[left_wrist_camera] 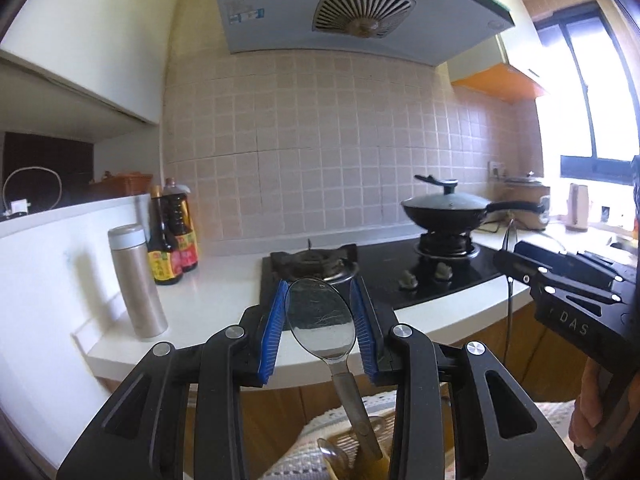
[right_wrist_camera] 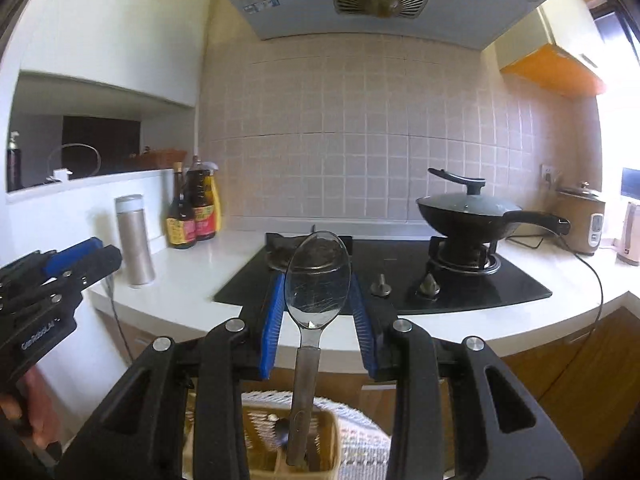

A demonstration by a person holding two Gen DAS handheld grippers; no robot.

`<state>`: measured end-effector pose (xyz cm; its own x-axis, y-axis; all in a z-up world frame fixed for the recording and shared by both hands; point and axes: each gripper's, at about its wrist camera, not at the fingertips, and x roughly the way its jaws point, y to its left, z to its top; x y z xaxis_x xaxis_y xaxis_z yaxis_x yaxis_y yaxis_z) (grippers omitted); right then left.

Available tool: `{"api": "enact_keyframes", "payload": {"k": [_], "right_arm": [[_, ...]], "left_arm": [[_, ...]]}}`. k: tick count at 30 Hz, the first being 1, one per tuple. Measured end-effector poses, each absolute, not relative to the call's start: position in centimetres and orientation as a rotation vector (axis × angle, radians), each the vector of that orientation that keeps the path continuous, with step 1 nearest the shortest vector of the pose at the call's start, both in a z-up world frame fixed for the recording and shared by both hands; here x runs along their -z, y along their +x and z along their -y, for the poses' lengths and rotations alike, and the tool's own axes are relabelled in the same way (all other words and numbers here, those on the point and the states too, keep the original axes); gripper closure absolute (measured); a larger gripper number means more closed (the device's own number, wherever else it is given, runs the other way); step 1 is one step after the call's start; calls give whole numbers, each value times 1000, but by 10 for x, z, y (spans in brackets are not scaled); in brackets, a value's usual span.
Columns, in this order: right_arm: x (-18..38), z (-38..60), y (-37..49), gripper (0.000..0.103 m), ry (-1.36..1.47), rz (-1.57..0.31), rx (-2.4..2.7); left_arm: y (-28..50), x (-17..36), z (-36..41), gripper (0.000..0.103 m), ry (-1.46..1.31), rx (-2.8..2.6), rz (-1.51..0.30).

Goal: Organize utensils
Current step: 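Lift the clear spoon with the right tool while the left tool carries its spoon over the basket, then open the right tool over the basket while the left tool releases its spoon, then move both open tools back down toward the remaining utensils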

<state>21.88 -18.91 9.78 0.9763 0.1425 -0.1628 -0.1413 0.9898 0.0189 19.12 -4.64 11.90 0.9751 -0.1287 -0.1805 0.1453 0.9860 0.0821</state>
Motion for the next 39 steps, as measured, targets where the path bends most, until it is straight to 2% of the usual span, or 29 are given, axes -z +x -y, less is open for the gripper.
{"api": "enact_keyframes", "payload": {"k": [8,16,20,27,30,39], "right_arm": [[-53,185,241,73,-3,-167,-123],[-33,190,245,73,9,-215,-138],[-29,199,240,72,32,-265,-163],[-23,215,218,71,90,-337,-220],[-24,217,204,61,83,-361,-231],[-30,209,157,61,36,-436,-239]], "left_arm": [[206,-75,46,72,91,137,-185],[213,-49,43,71,76,154,-235],[212,-50,37,69,45,190,-272],[193,-54,27,54,9,232,-310],[180,-58,19,53,-20,249,-323],[135,-75,0,53,-60,258,-350]]}}
